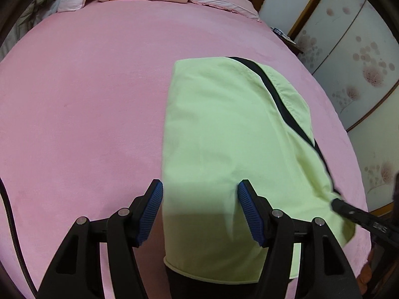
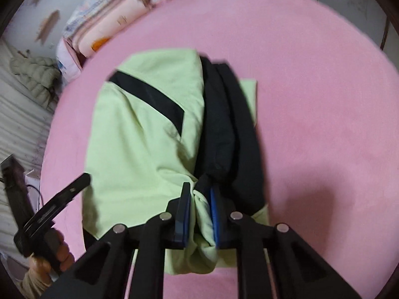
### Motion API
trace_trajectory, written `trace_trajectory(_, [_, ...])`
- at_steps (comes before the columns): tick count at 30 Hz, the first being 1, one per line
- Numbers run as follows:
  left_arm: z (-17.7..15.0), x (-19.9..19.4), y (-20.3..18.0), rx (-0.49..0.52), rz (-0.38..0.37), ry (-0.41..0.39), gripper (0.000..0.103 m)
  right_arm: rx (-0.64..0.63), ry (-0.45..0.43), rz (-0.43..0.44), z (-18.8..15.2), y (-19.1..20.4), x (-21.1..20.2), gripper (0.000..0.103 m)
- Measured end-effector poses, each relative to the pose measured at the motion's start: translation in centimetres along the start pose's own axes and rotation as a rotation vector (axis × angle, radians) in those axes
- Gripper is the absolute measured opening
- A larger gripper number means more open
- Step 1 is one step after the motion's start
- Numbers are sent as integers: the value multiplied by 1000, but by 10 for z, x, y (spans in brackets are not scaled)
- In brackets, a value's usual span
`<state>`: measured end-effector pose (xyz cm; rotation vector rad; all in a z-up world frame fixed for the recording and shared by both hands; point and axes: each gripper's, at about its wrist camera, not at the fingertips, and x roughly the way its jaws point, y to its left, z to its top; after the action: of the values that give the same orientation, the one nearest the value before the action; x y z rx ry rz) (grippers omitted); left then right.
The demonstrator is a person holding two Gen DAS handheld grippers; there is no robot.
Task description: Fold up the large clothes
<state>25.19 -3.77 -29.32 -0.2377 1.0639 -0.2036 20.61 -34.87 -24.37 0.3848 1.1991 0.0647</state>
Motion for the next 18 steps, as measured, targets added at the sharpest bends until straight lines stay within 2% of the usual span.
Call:
trace_trajectory(2, [-5, 3, -3, 12, -15, 0, 62, -21, -83, -12, -10, -2, -22, 13])
trace_trajectory(4, [-15, 1, -8, 48, -8, -12, 63, -1, -99, -43, -23, -11, -24, 12])
trace_trajectory(7, [-26, 6, -18, 140, 40, -34, 65, 11, -42, -106, -41, -25, 5, 12])
trace_trajectory(10, [-36, 8, -22, 185, 72, -42, 66, 6, -45, -143, -53, -33, 26, 13])
trace_trajectory(14, [-36, 7, -18, 174, 70, -21, 67, 10, -48, -187, -51, -27, 27, 15])
trace_trajectory(18, [-24, -8, -14, 136, 26, 41, 68, 5, 9, -227, -36, -15, 14, 23])
